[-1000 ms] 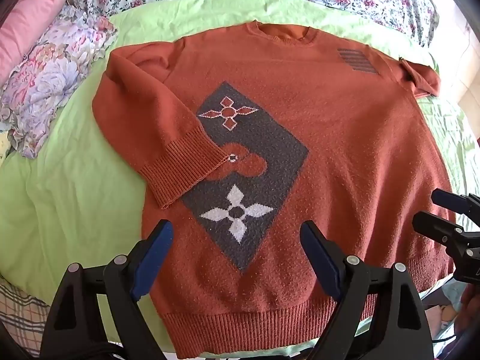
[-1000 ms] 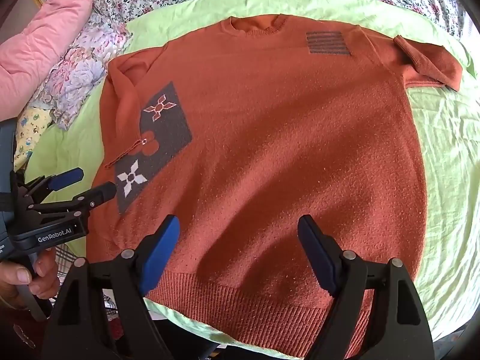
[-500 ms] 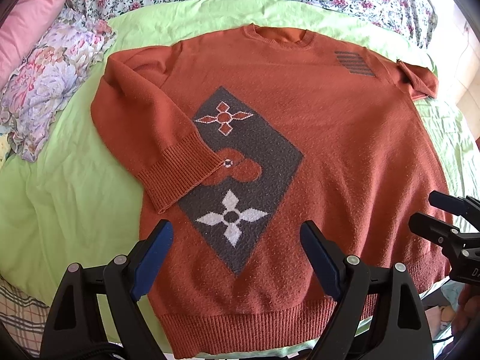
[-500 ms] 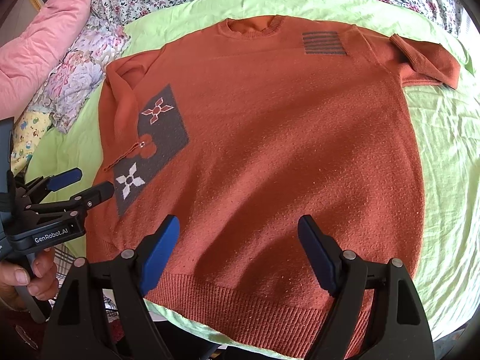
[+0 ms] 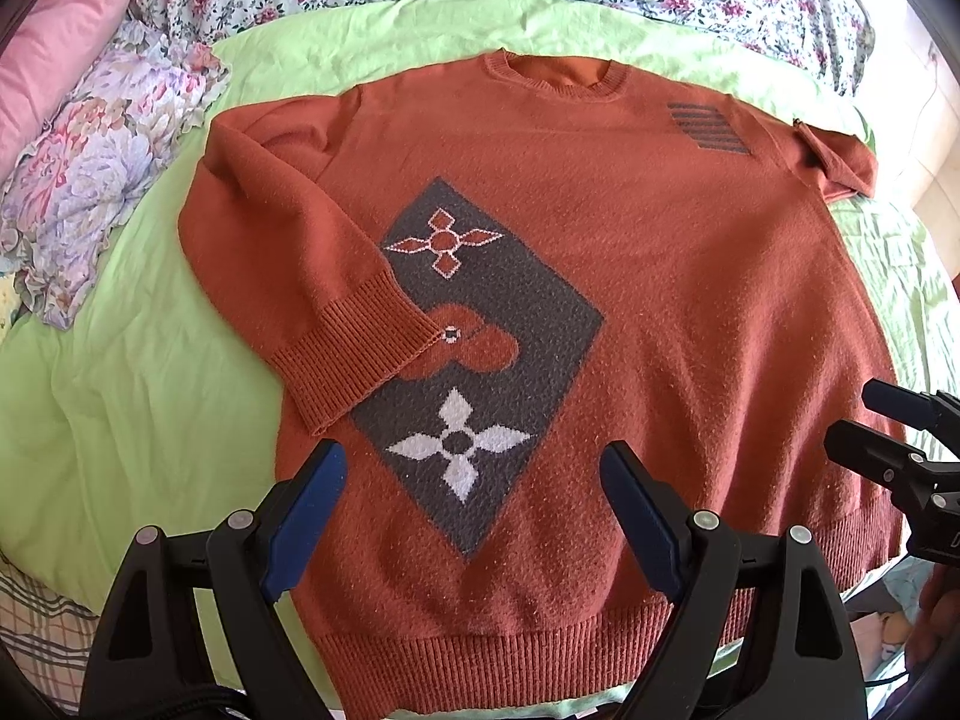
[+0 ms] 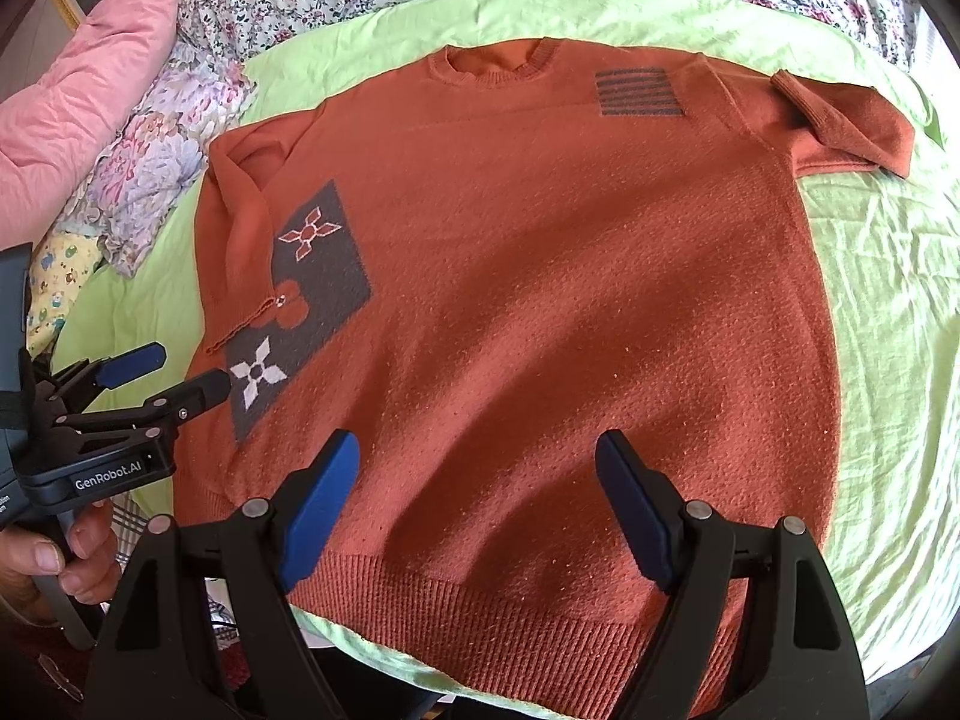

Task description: Fold small clothes

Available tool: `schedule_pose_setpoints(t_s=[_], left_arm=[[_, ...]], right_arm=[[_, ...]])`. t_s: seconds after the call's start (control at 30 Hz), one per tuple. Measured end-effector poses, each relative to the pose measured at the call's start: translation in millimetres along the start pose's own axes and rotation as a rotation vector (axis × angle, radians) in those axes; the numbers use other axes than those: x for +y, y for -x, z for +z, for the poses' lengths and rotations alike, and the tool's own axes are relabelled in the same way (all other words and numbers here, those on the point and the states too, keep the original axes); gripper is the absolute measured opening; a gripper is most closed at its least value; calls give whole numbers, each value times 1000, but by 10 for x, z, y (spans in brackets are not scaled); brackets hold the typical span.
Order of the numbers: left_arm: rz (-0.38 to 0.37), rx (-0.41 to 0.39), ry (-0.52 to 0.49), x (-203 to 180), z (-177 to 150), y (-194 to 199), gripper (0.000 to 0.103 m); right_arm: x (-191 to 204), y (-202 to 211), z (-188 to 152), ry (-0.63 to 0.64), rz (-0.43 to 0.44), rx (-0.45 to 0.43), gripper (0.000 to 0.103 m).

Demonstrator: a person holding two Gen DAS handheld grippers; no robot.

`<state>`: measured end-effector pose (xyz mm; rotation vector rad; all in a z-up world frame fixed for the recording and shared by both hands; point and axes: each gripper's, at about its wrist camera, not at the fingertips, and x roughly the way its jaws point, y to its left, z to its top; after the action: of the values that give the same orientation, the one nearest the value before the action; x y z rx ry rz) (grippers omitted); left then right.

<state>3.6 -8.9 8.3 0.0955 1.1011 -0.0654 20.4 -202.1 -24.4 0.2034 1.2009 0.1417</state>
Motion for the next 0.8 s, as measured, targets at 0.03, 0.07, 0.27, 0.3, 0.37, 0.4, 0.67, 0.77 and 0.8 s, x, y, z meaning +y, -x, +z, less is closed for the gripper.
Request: schedule_pose_setpoints(t_s=[0.03,0.07,0.27,0.3,0.37,0.4,0.67,0.77,0.8], left_arm=[[1,-3,0,0,0,2,87],[2,-3,0,-7,8,3,87],[4,25,1,-22,59,-18,87],[4,28,1,-21,65,-23,87],[4,31,2,-16,71,-31,87],[4,31,3,-14,74,-34,87],[-1,66,19,35,148,-114,87],[-21,64,41,74,217,-162,87],[-32,76,51,87,258,-186,87]], right_arm=[[-3,0,2,-1,0,0,81],[-8,1,5,-2,0,0,81],[-21,8,32,-5,1,-4,81],[-22,8,39,-5,0,-5,81],[-26,12,46,-6,0,-7,81],[-32,14,52,-7,-1,-9,81],[-179,23,139,-36,-8,-20,81],[-332,43,220,-62,-27,-32,81],[-398,53,257,-74,-35,-38,81]])
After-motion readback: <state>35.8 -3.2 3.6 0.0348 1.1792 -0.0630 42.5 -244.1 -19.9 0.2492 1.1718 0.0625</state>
